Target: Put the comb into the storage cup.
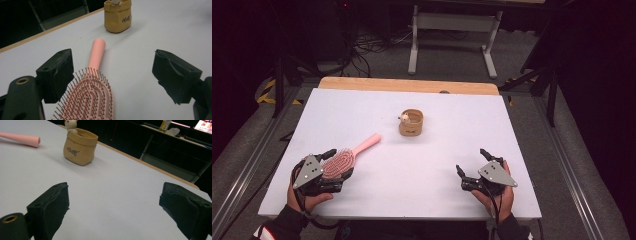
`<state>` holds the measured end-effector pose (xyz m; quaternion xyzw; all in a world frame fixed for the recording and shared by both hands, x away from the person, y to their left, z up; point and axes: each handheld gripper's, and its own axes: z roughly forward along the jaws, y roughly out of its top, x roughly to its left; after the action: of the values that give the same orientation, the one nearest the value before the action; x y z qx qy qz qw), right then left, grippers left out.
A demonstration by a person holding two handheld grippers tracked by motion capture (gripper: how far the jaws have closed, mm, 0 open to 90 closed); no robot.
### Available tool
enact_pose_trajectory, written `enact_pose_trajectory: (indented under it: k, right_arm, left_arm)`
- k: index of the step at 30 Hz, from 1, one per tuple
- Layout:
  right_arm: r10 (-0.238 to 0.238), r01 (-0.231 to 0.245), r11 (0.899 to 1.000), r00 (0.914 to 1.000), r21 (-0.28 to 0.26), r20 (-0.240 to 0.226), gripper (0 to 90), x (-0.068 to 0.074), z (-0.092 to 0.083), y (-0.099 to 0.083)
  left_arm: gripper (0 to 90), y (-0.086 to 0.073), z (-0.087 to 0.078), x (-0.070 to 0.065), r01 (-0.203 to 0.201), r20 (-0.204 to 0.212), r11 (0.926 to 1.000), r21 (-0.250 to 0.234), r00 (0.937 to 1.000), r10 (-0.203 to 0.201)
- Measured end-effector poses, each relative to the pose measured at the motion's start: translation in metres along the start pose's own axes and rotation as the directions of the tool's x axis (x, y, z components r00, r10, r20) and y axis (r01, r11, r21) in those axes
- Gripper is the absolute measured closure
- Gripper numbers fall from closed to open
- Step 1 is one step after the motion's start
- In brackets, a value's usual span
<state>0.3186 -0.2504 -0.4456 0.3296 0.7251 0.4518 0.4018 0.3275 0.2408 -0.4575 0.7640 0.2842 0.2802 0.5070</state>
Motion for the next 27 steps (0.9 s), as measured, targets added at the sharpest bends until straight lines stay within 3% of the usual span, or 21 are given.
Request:
enact_pose_trajectory:
  k: [3, 8, 10, 13, 14, 15, 16, 17, 20, 23, 27]
  right_arm:
    - [0.001, -0.001, 1.000, 1.0000, 0.000, 0.006, 9.7, -0.002, 0.000, -0.002]
    - [0.007, -0.007, 1.000, 0.9998, 0.001, 0.017, 9.9, -0.002, 0.000, -0.001]
    - [-0.008, 0.008, 1.000, 0.9997, -0.007, 0.025, 10.0, 0.000, 0.000, 0.002]
    - [-0.022, 0.022, 1.000, 0.9993, 0.003, 0.028, 10.2, 0.002, 0.002, 0.001]
    - [-0.024, 0.024, 1.000, 0.9994, 0.007, 0.026, 10.1, 0.002, 0.002, 0.000]
    - [-0.024, 0.024, 1.000, 0.9994, 0.007, 0.026, 10.1, 0.002, 0.002, 0.000]
    - [-0.026, 0.025, 1.000, 0.9993, 0.015, 0.026, 10.1, 0.002, 0.003, -0.001]
    - [-0.024, 0.023, 1.000, 0.9994, 0.017, 0.025, 10.1, 0.001, 0.003, -0.002]
    - [-0.016, 0.015, 1.000, 0.9992, 0.027, 0.035, 10.1, -0.001, 0.004, -0.003]
    - [-0.012, 0.010, 1.000, 0.9991, 0.030, 0.040, 10.1, -0.001, 0.005, -0.003]
    - [-0.014, 0.012, 0.999, 0.9990, 0.040, 0.043, 10.1, -0.002, 0.006, -0.003]
  left_arm:
    - [20.2, 0.000, 0.001, -0.002, 0.009, 0.003, 1.0000, 0.005, 1.0000, -0.009]
    - [23.0, 0.000, -0.001, -0.006, -0.011, -0.015, 0.9996, 0.025, 0.9998, 0.012]
    - [35.7, 0.004, -0.002, -0.004, -0.029, -0.057, 0.9983, 0.051, 0.9979, 0.031]
    - [55.5, 0.007, -0.004, -0.001, -0.021, -0.068, 0.9989, 0.042, 0.9974, 0.023]
    - [63.1, 0.010, -0.003, 0.001, -0.007, -0.069, 0.9988, 0.048, 0.9976, 0.010]
    - [63.1, 0.012, -0.002, 0.004, 0.002, -0.058, 0.9986, 0.054, 0.9983, 0.001]
    - [73.9, 0.020, 0.001, 0.008, -0.001, -0.067, 0.9974, 0.072, 0.9978, 0.006]
    - [79.2, 0.023, 0.003, 0.010, 0.000, -0.066, 0.9965, 0.084, 0.9978, 0.006]
    - [89.9, 0.034, 0.009, 0.015, 0.012, -0.051, 0.9949, 0.100, 0.9987, -0.007]
    - [90.0, 0.042, 0.017, 0.016, 0.006, -0.059, 0.9924, 0.123, 0.9983, 0.001]
    - [90.0, 0.055, 0.043, 0.022, -0.010, -0.017, 0.9750, 0.222, 0.9998, 0.014]
